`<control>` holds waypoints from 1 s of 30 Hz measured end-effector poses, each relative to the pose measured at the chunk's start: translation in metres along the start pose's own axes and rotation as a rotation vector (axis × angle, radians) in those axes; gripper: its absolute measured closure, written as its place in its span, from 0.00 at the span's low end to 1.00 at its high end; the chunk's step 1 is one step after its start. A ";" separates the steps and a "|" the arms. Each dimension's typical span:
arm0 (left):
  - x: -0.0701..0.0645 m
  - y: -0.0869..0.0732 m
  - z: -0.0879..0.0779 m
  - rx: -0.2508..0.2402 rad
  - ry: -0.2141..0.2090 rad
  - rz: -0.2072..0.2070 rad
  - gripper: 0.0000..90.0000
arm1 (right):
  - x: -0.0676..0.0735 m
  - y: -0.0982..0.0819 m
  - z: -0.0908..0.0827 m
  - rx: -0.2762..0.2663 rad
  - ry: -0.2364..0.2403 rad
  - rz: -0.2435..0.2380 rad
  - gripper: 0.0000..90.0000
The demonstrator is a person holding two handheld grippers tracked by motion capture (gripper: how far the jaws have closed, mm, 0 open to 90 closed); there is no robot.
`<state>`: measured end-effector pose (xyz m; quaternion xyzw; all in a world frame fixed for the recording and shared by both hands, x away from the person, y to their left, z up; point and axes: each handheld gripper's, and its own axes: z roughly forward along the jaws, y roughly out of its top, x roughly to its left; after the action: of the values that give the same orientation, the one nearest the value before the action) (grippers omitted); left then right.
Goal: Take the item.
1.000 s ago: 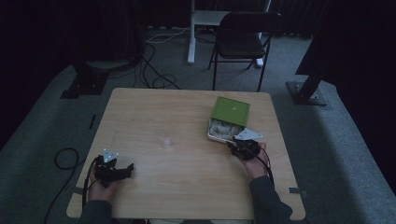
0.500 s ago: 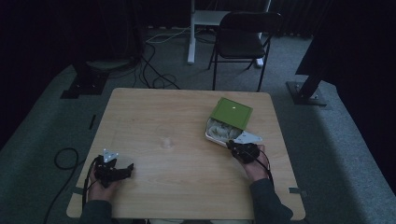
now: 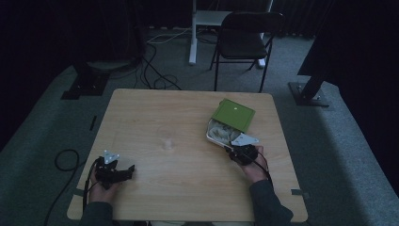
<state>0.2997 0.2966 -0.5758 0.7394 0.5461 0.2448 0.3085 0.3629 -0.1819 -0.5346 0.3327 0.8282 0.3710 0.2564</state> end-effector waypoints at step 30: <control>0.000 0.000 0.000 0.000 0.001 -0.002 0.12 | 0.011 0.016 0.015 0.009 0.052 -0.065 0.82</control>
<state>0.2998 0.2964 -0.5758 0.7388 0.5469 0.2449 0.3084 0.3717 -0.1585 -0.5329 0.2968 0.8467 0.3673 0.2453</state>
